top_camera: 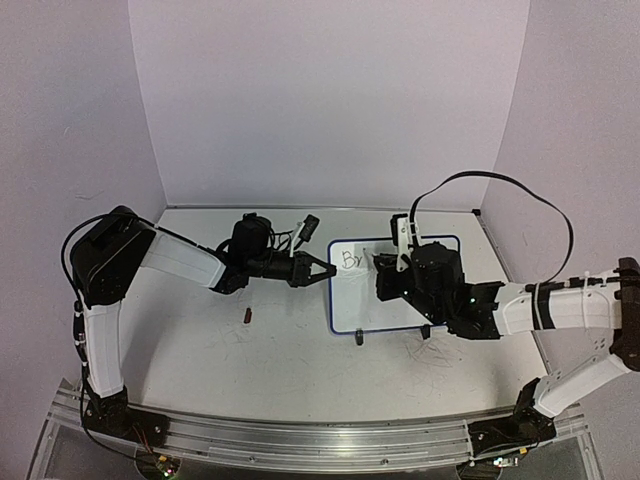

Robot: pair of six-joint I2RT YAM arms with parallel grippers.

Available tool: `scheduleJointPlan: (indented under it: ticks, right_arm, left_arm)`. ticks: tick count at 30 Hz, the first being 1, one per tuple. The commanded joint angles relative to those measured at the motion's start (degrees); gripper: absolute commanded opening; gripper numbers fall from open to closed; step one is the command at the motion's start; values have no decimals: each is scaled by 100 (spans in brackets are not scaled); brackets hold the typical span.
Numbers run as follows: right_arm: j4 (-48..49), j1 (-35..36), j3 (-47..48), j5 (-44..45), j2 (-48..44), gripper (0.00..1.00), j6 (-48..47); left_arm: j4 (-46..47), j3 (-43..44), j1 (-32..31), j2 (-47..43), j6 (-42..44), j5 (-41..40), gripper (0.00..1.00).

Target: Write a sentence on the whiteboard

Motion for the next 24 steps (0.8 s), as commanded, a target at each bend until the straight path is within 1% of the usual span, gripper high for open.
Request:
scheduleJointPlan:
  ticks: [1, 9, 11, 17, 24]
  right_arm:
    - [122, -47, 160, 87, 137, 0, 74]
    - [-160, -71, 171, 456, 188, 0, 134]
    - [-232, -65, 145, 401, 66, 0, 134]
    - [-179, -45, -75, -131, -271, 0, 100]
    - [-141, -43, -147, -207, -162, 0, 151]
  left_arm:
    - [-638, -12, -7, -88, 142, -372, 0]
    - [-647, -5, -8, -105, 177, -364, 0]
    - [-650, -2, -8, -106, 177, -363, 0]
    - [-656, 28, -5, -79, 169, -363, 0]
    - [-682, 17, -2, -88, 177, -355, 0]
